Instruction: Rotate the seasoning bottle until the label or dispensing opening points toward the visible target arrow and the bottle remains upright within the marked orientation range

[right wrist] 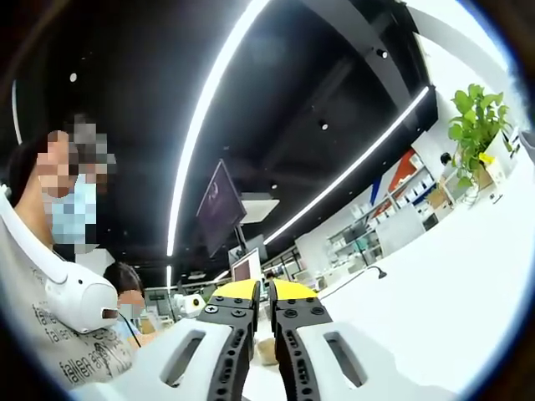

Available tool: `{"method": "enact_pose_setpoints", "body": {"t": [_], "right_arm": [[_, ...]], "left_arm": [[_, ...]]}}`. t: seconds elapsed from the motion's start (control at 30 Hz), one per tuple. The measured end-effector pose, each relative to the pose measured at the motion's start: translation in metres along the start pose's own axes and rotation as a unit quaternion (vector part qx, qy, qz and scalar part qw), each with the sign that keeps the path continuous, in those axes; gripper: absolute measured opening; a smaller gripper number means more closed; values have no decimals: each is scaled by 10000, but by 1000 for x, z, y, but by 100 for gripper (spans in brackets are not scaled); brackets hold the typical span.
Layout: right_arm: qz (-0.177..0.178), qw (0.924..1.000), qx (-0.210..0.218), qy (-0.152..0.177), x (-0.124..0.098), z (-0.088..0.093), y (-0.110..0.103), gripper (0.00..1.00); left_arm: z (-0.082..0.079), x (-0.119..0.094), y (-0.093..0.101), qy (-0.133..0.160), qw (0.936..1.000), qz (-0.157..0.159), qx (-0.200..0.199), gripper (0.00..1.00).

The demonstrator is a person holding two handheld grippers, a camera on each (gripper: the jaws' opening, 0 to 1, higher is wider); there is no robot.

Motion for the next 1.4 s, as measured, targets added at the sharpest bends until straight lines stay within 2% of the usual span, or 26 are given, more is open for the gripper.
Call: {"method": "enact_pose_setpoints", "body": {"t": [0.1,0.23,0.5,0.73,0.83,1.0,1.07,1.17,1.23,1.27,1.33,1.37,1.4], "right_arm": [[-5,10000,9,-13,0,0,0,3],[-46,10000,-14,7,0,-2,-1,3],[-119,9999,2,-20,3,-2,-2,3],[-177,9998,-33,-14,3,-3,-5,3],[-178,9998,-55,-9,3,-4,-6,3],[-212,9998,-19,1,6,-3,-6,3],[-223,9997,-22,-12,6,-2,-7,3],[-196,9998,-20,-41,5,0,-7,3],[-179,9998,-11,-19,4,-1,-7,3],[-177,9998,-17,6,4,-2,-7,3],[-181,9998,-7,30,5,-3,-7,3],[-184,9998,0,27,5,-2,-6,3],[-188,9998,-1,17,5,-2,-6,3]], "left_arm": [[1,1,-3,3,9999,138,-11,34],[0,1,-5,-27,9984,557,9,34],[1,2,-10,-15,9942,1076,81,34],[2,1,-14,37,9923,1235,45,34],[0,5,-12,-96,9948,1015,67,34],[0,2,-12,-155,9955,932,-44,35],[-1,2,-8,-124,9960,869,-166,38],[-1,4,2,-99,9966,780,-244,49],[-5,4,-1,46,9992,218,-328,57],[-8,4,1,152,9994,21,-300,58],[-11,3,4,246,9989,-212,-329,58],[-14,1,6,400,9982,-360,-280,59],[-14,-1,4,424,9968,-552,-399,59]]}}
Point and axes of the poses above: the point that each gripper's makers call its tool centre point, and the gripper's own axes: x roughly forward along the fingers, y roughly to its right, z roughly out of its underside, the point moved 6 cm from there along -x, roughly backward along the fingers, and after that the axes turned 1 degree about -y, right-handed, at the moved point
